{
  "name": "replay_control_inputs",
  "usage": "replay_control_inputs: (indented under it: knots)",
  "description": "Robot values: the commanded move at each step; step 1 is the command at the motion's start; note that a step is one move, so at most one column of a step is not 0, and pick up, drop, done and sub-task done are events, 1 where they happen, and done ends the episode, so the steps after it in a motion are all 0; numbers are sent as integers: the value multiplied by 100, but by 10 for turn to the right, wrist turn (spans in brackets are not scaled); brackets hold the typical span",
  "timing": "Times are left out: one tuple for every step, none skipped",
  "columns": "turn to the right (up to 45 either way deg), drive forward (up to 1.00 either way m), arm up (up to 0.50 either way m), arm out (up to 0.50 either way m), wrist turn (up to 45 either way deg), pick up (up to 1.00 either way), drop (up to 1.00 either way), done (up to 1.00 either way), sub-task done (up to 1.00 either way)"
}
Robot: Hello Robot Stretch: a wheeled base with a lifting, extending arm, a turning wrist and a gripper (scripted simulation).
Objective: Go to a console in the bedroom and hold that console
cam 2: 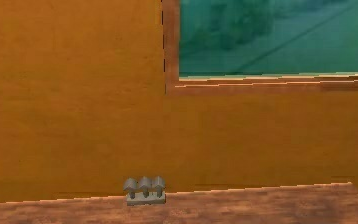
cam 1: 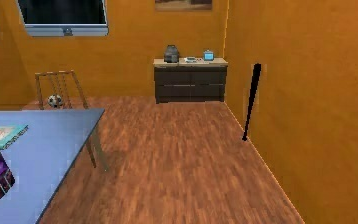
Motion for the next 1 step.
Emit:
replay_control_inputs:
  knots:
    - [0, 40, 0, 0, 0, 0, 0, 0, 0]
